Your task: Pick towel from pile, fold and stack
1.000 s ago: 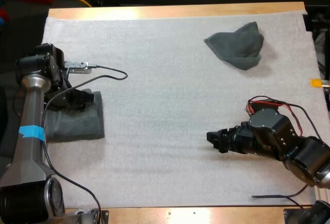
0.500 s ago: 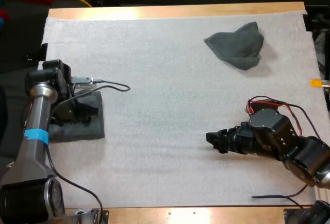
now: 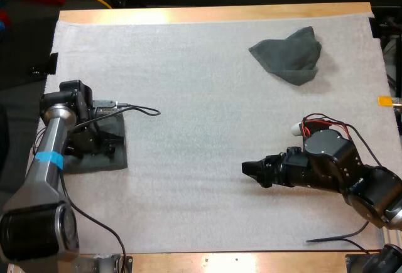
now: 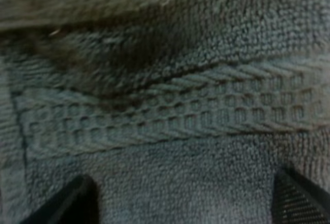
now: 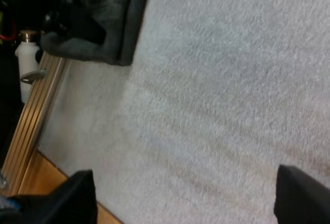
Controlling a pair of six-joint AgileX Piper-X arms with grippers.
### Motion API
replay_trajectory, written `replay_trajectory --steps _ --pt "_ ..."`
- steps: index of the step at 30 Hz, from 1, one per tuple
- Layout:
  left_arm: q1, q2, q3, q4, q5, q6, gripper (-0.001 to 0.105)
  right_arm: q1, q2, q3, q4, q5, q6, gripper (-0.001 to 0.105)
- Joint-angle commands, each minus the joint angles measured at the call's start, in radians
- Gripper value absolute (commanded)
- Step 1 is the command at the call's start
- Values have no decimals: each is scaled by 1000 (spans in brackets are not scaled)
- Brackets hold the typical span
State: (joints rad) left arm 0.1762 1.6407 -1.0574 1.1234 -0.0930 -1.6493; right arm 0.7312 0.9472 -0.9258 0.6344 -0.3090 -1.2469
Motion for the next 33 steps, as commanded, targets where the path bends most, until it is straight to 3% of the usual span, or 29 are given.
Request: replay_trajectory --steps 1,13,27,33 --pt "-2 6 1 3 -1 -14 69 2 -7 -6 -6 -10 -6 69" --pt "-2 50 -8 7 21 2 69 2 -7 -6 -6 -10 -6 69" --pt "-2 -72 -181 -17 15 2 69 2 -7 -6 -19 -10 -6 69" --pt "-2 -73 -185 -90 19 0 69 2 -7 -6 -25 -10 -6 69"
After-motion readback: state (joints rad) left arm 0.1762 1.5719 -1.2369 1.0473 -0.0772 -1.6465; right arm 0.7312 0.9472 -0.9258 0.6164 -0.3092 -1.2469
